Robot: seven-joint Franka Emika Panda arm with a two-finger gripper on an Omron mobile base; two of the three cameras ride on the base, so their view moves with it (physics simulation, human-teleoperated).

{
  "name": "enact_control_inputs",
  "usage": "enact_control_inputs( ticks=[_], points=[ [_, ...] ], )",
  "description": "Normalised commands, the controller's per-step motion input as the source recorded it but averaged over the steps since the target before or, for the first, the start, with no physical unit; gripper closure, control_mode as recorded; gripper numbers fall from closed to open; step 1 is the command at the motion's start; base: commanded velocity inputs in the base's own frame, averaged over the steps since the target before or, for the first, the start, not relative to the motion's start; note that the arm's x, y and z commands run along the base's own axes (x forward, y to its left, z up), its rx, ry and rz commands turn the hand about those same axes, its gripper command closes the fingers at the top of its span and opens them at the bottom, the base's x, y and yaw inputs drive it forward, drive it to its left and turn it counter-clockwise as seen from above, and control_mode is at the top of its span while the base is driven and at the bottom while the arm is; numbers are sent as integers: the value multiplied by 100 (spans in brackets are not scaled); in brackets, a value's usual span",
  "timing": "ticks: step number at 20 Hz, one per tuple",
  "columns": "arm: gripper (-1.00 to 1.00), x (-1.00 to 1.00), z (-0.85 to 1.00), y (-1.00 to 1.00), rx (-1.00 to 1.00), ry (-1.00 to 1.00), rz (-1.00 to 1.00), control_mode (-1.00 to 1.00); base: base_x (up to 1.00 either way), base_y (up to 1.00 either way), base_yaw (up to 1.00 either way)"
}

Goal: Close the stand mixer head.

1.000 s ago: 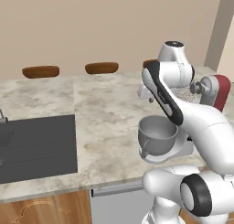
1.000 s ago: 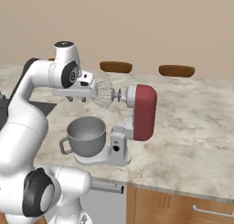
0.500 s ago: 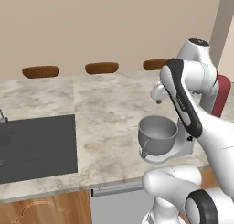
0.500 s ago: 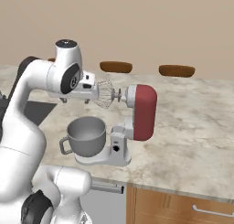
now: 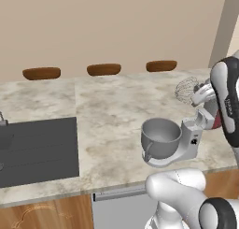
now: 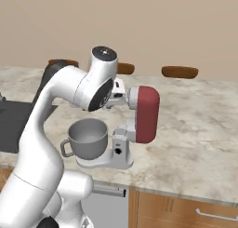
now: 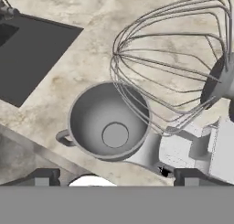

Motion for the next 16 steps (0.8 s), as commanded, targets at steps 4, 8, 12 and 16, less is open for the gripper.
enact_control_inputs(
  ticks=[4,8,12,16],
  points=[
    [-100,-40,39,-100,8,-2,12,-100,0,0,0],
    [-100,-5,17,-100,16,0,19,-100,0,0,0],
    [-100,0,-1,-100,27,-12,30,-100,0,0,0],
    [-100,13,-12,-97,16,-26,29,-100,0,0,0]
  ],
)
